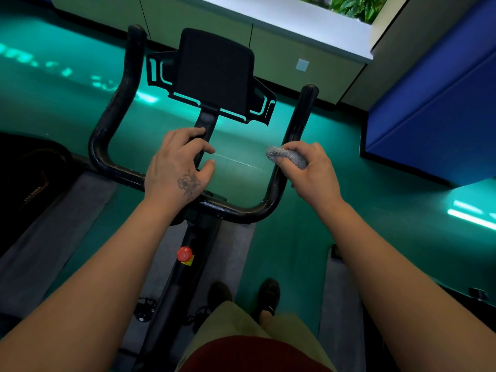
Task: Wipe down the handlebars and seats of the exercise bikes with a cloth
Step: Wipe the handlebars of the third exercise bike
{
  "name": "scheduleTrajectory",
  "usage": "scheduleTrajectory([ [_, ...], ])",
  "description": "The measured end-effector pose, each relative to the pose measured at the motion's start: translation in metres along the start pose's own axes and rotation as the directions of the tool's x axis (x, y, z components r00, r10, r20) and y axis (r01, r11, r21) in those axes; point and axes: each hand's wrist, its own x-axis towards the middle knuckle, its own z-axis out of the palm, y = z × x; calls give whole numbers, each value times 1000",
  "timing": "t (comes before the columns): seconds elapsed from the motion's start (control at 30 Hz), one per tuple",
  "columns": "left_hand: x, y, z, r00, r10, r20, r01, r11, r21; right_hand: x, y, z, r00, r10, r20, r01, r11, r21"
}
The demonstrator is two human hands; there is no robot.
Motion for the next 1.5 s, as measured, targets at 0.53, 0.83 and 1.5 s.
scheduleTrajectory([
  [0.53, -1, -1, -2, 999, 3, 43, -4, 1000, 14, 2, 2, -4, 1000, -25, 14, 25, 997, -68],
  [0.83, -5, -4, -6, 996, 65, 68, -65, 998, 2, -48, 1, 18, 999, -32, -18, 32, 999, -4],
  [1.5, -23, 4, -3, 1000, -20, -11, 21, 995, 98, -53, 16, 19, 999, -34, 6, 32, 977, 213],
])
